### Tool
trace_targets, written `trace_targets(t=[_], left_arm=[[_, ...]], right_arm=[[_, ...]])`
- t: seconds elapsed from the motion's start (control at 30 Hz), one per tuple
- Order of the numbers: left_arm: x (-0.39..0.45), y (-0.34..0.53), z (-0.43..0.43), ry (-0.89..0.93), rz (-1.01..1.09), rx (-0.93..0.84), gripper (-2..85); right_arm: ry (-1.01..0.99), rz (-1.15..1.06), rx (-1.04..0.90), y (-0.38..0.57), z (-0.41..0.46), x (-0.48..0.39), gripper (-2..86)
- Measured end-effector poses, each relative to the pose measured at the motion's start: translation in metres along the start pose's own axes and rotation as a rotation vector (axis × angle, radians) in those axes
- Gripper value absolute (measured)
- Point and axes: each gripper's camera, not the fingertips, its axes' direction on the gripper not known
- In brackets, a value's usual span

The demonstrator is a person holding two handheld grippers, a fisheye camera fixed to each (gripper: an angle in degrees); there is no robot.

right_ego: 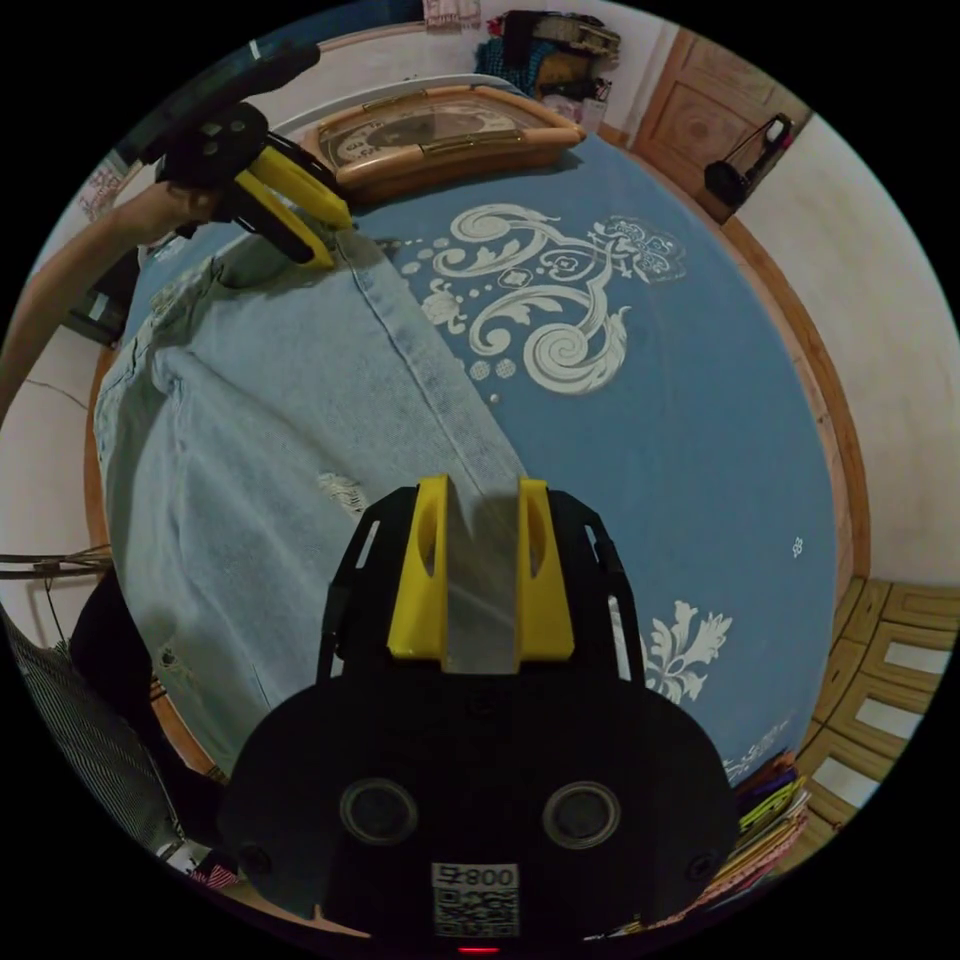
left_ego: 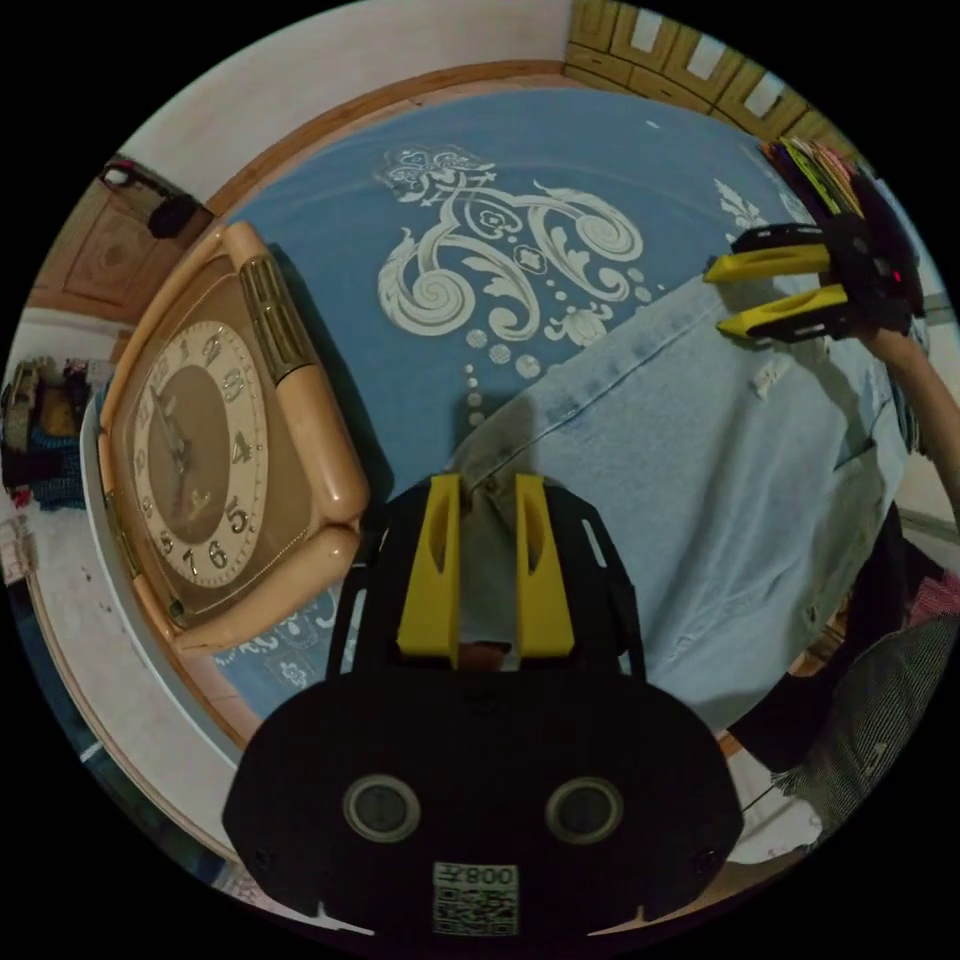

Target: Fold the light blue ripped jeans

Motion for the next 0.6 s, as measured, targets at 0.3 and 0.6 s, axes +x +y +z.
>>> trace_targets(t=[0.3, 0.6], left_arm=[[0.024, 0.023, -0.046, -0.082, -0.042, 0.091, 2.3], [0.058, 0.101, -0.111, -0.107, -0.067, 0.259, 1.7]], right_arm=[[-0.012, 0.084, -0.005, -0.018, 0.039, -0.008, 2.9], [-0.002, 0.119, 0.114, 0.007, 0.038, -0.046, 1.2]])
